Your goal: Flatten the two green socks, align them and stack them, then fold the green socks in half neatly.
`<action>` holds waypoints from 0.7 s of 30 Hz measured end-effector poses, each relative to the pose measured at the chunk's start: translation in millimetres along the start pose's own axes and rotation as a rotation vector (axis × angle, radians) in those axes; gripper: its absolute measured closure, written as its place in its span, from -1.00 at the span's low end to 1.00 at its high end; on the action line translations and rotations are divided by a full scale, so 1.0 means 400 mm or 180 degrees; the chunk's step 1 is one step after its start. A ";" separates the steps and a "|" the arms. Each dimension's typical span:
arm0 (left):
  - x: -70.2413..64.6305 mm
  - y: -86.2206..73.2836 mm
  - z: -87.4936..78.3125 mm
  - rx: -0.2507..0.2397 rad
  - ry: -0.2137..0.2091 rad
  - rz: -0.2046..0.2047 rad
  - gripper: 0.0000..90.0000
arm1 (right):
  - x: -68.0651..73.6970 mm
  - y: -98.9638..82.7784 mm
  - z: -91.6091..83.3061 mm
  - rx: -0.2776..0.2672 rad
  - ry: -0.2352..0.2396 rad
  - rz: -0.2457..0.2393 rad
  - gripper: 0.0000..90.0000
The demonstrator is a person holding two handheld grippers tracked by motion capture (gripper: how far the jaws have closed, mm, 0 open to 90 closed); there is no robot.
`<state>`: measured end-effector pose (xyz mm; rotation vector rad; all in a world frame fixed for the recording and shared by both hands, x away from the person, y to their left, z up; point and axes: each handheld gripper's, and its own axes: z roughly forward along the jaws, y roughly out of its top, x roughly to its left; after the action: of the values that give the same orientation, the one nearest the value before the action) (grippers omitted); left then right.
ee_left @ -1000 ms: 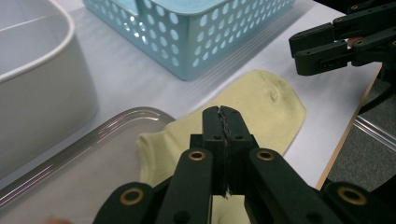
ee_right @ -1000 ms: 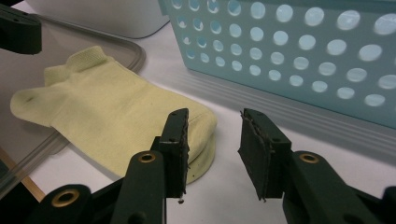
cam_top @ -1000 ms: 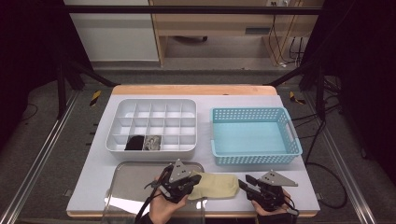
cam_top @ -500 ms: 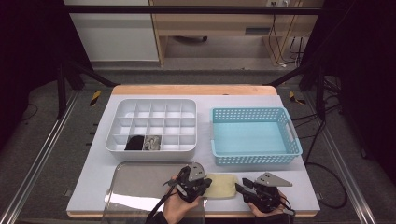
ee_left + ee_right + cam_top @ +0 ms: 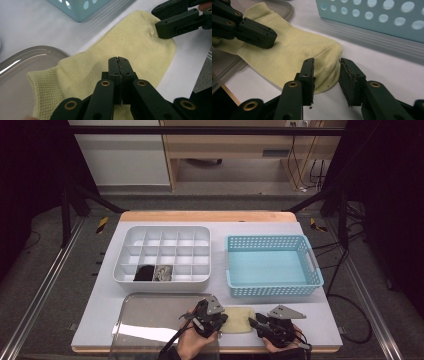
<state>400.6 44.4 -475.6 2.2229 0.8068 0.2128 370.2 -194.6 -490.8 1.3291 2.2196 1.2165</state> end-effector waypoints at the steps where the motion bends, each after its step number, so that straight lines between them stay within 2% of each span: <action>1: 0.000 0.000 0.000 0.0003 -0.0002 0.0000 0.99 | 0.002 0.000 0.000 0.0008 -0.0005 0.0000 0.52; 4: 0.000 0.000 0.001 -0.0001 0.0002 -0.0015 0.99 | 0.008 0.001 0.002 0.0033 -0.0031 0.0009 0.63; 8: -0.002 0.000 0.002 0.0012 0.0010 -0.0004 0.99 | 0.011 0.002 0.004 0.0062 0.0017 0.0111 0.82; 15: -0.003 0.000 0.002 0.0006 0.0023 -0.0007 0.99 | 0.010 0.004 0.003 0.0050 0.0045 0.0149 0.88; 21: -0.004 0.001 0.002 0.0011 0.0023 -0.0034 0.99 | 0.017 0.023 -0.036 -0.0291 0.0222 0.0047 0.88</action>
<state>399.9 42.8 -475.8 2.2218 0.8231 0.2145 363.3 -194.4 -473.9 1.2890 2.1759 1.3724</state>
